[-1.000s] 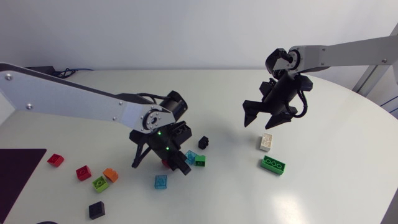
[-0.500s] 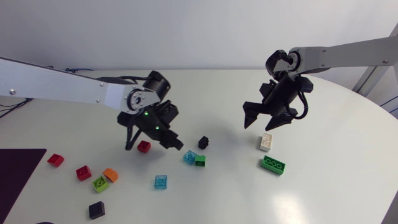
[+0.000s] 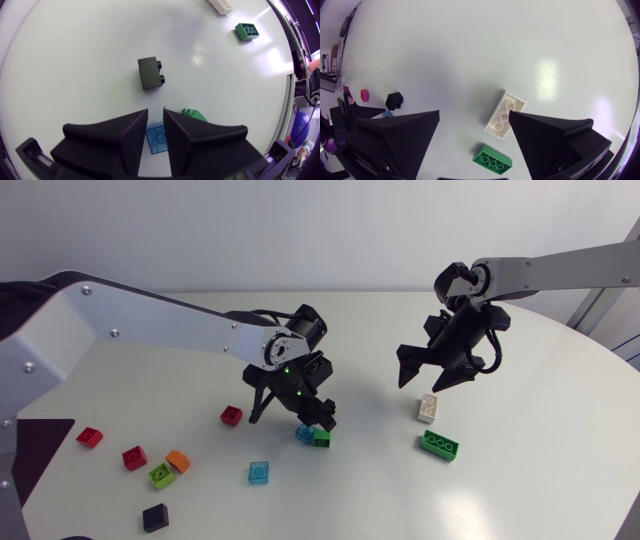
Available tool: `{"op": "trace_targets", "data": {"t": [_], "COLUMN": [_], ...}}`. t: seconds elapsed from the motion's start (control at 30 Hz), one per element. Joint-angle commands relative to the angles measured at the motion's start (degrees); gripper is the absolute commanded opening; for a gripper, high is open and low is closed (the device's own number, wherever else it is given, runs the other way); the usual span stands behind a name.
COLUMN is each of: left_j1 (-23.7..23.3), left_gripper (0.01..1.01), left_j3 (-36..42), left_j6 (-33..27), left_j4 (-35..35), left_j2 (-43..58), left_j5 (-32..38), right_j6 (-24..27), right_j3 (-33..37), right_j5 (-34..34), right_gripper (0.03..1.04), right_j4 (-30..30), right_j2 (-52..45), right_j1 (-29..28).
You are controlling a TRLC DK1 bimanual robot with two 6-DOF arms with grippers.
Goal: Sort duplo bricks by size, large to the right and small to the left
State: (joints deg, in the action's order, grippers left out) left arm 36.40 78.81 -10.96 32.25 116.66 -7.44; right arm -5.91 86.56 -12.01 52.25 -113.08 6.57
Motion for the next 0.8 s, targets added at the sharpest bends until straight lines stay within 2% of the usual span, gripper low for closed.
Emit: {"op": "trace_targets", "data": {"t": [0.0, 0.17, 0.27, 0.57, 0.67, 0.77], "left_j1": [0.5, 0.6, 0.1, -7.2, -7.8, -7.0], "left_gripper": [0.244, 0.244, 0.244, 0.244, 0.244, 0.244], "left_j3": [0.4, -1.7, -5.8, -17.6, -15.8, -9.3], "left_j6": [-1.3, -3.1, -5.0, -12.3, -12.2, -9.9], "left_j4": [1.5, 3.7, 4.0, 6.7, 6.8, 6.0], "left_j2": [1.0, 0.4, -2.2, -13.7, -15.7, -13.7], "left_j5": [-1.1, -1.5, -1.7, -1.7, -1.8, -3.0], "right_j6": [1.2, 1.2, 1.2, 1.3, 1.3, 1.2], "right_j3": [-1.7, -2.1, -2.5, -3.4, -3.5, -3.9], "right_j5": [-0.1, -0.2, -0.2, -0.4, -0.5, -0.5], "right_gripper": [1.00, 1.00, 1.00, 1.00, 1.00, 1.00], "right_j4": [0.0, 0.0, 0.0, -0.6, -0.7, -0.8], "right_j2": [0.8, 1.0, 1.4, 2.1, 2.2, 2.5], "right_j1": [-0.2, -0.2, -0.2, -0.2, -0.2, -0.1]}}
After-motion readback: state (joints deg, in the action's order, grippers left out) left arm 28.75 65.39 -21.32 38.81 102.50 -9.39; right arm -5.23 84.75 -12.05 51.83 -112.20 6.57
